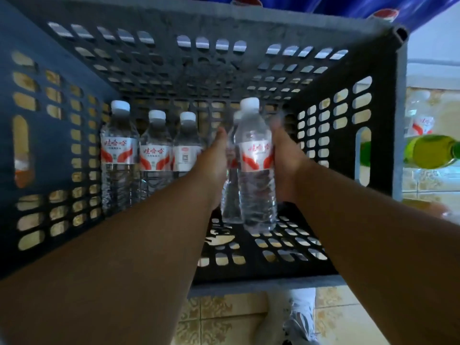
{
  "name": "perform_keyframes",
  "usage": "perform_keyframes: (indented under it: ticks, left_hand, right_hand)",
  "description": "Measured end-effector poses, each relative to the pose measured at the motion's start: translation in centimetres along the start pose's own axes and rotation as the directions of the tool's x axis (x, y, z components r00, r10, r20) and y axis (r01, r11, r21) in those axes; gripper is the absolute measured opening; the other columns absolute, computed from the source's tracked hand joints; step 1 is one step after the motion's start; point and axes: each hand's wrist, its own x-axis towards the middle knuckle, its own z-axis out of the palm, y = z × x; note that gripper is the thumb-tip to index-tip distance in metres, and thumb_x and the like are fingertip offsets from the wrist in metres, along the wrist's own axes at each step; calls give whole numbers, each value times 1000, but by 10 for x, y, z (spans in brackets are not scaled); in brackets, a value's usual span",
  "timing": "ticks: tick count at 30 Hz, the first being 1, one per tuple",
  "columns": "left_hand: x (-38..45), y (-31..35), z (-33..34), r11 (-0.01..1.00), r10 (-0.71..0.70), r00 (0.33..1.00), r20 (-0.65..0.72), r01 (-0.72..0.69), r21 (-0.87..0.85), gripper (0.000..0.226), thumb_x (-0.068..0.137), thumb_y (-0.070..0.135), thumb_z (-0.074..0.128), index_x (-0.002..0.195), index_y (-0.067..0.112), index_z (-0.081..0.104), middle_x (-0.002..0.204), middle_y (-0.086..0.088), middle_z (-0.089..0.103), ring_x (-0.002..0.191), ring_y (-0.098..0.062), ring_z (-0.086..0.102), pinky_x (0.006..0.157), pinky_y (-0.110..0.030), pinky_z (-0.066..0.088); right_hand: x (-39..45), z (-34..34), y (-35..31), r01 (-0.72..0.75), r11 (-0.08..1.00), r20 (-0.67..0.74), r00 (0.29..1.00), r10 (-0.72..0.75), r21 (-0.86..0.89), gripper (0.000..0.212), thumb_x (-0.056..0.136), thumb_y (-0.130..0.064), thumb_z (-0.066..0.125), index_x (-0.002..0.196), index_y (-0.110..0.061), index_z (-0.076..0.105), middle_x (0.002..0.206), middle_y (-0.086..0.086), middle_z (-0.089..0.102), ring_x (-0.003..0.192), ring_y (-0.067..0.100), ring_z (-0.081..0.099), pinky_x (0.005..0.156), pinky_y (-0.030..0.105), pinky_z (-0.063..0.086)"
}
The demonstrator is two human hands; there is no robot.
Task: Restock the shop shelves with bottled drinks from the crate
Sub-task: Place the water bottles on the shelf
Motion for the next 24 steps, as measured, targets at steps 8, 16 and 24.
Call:
perform_keyframes:
  ticks: [8,16,24]
  left_hand:
    - [-8,8,2,1000,17,997,69,-19,22,78,90,80,29,116,21,73,107,-11,77,95,-31,75,87,-48,60]
    - [-111,25,-41,977,205,951,232,-184,-108,72,89,68,47,128,10,63,127,-25,63,104,-26,71,75,-37,58]
    - [-334,81,-129,936,302,946,115,-271,-226,74,67,76,70,115,21,77,124,-19,70,114,-40,67,100,-64,49]
  right_hand:
    - [-26,18,-10,58,998,37,998,-58,13,87,76,-83,48,124,-13,68,120,19,71,112,40,68,102,57,48]
    - [-139,62,-34,219,944,316,903,-291,246,66,92,-50,57,140,-5,51,138,20,58,128,40,55,110,63,38]
    - [-319,157,-59,150,963,570,781,-253,223,56,83,-39,57,126,-2,61,123,24,57,124,46,46,116,67,26]
